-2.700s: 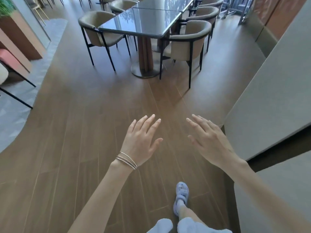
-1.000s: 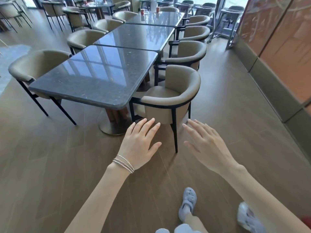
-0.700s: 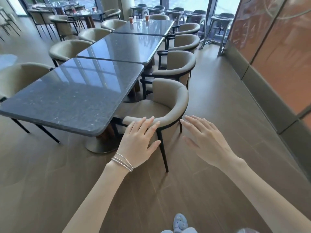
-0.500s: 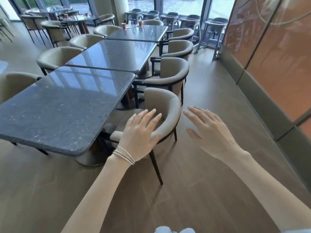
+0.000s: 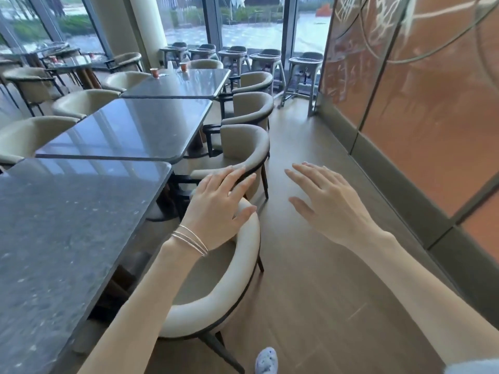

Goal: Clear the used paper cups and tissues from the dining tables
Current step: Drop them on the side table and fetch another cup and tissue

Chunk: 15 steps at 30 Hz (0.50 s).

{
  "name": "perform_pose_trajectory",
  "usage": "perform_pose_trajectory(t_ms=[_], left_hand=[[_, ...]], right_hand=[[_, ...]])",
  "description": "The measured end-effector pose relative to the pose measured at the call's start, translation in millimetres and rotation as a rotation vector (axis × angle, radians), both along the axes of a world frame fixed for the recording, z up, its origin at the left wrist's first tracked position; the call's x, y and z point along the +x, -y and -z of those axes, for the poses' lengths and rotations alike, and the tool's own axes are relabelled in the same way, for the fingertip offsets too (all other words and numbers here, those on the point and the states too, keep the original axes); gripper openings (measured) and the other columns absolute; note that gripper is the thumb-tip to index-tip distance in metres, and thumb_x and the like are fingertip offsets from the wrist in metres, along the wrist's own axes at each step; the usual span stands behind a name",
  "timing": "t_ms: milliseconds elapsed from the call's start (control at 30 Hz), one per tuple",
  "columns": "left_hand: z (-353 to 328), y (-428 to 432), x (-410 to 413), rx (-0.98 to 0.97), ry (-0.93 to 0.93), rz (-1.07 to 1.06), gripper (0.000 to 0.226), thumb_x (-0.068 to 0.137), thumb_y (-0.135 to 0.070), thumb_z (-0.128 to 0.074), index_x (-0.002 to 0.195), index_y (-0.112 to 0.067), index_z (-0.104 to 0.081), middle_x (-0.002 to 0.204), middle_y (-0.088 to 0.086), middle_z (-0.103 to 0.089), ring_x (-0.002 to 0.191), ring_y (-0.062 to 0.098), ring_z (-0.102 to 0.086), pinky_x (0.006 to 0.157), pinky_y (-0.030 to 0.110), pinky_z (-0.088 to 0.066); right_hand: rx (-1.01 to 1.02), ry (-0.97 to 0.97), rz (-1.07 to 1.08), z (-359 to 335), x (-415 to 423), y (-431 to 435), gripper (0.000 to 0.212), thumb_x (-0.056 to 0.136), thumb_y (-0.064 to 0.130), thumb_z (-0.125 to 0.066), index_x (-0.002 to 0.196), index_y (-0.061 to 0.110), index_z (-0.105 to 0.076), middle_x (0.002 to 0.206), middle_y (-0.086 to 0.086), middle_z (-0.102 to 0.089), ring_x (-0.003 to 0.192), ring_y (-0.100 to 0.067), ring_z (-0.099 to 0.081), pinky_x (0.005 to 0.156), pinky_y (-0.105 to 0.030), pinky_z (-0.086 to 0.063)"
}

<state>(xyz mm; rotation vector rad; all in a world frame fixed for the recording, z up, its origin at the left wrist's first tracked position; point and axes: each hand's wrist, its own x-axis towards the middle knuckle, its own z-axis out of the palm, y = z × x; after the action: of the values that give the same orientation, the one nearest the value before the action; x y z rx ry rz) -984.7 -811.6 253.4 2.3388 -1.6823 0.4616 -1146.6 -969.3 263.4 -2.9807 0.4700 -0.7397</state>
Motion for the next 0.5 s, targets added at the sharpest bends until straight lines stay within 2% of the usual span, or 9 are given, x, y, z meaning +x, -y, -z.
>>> perform_pose_trajectory(t_ms=[200,300,433,500], left_hand=[[-41.7,92.2,74.2,-0.041,0.061,0.007,0.055,0.090,-0.042,-0.045,0.139,-0.017,-0.040,0.145,0.006,-0.039,0.135,0.027,-0.033,0.108,0.047,-0.029],[-55.2,132.6,103.2,-0.066,0.098,0.018,0.055,0.089,-0.040,-0.050,0.137,-0.014,-0.043,0.142,0.008,-0.042,0.133,0.028,-0.036,0.107,0.047,-0.030],[-60.9,181.2,129.8,-0.058,0.102,0.005,0.058,0.089,-0.047,-0.033,0.136,-0.015,-0.044,0.143,0.006,-0.042,0.133,0.026,-0.036,0.107,0.046,-0.030],[-57.3,203.5,140.3,-0.058,0.099,0.011,0.059,0.088,-0.047,-0.031,0.135,-0.015,-0.045,0.143,0.006,-0.042,0.133,0.026,-0.037,0.107,0.046,-0.031]], right_hand=[[-0.025,0.042,0.031,-36.2,71.0,84.2,0.048,0.090,0.027,-0.056,0.135,0.014,-0.044,0.141,-0.006,-0.045,0.131,-0.024,-0.039,0.108,-0.039,-0.027],[-0.025,0.102,0.039,-44.9,99.9,121.0,0.049,0.090,0.026,-0.057,0.135,0.013,-0.043,0.140,-0.008,-0.045,0.131,-0.025,-0.040,0.107,-0.039,-0.029],[-0.019,0.136,0.037,-44.4,130.1,167.9,0.050,0.088,0.024,-0.060,0.134,0.011,-0.045,0.139,-0.010,-0.047,0.128,-0.027,-0.043,0.104,-0.043,-0.034],[-0.013,0.129,0.031,-38.8,141.7,189.5,0.051,0.088,0.025,-0.060,0.135,0.012,-0.044,0.140,-0.009,-0.046,0.129,-0.026,-0.042,0.104,-0.043,-0.034]])
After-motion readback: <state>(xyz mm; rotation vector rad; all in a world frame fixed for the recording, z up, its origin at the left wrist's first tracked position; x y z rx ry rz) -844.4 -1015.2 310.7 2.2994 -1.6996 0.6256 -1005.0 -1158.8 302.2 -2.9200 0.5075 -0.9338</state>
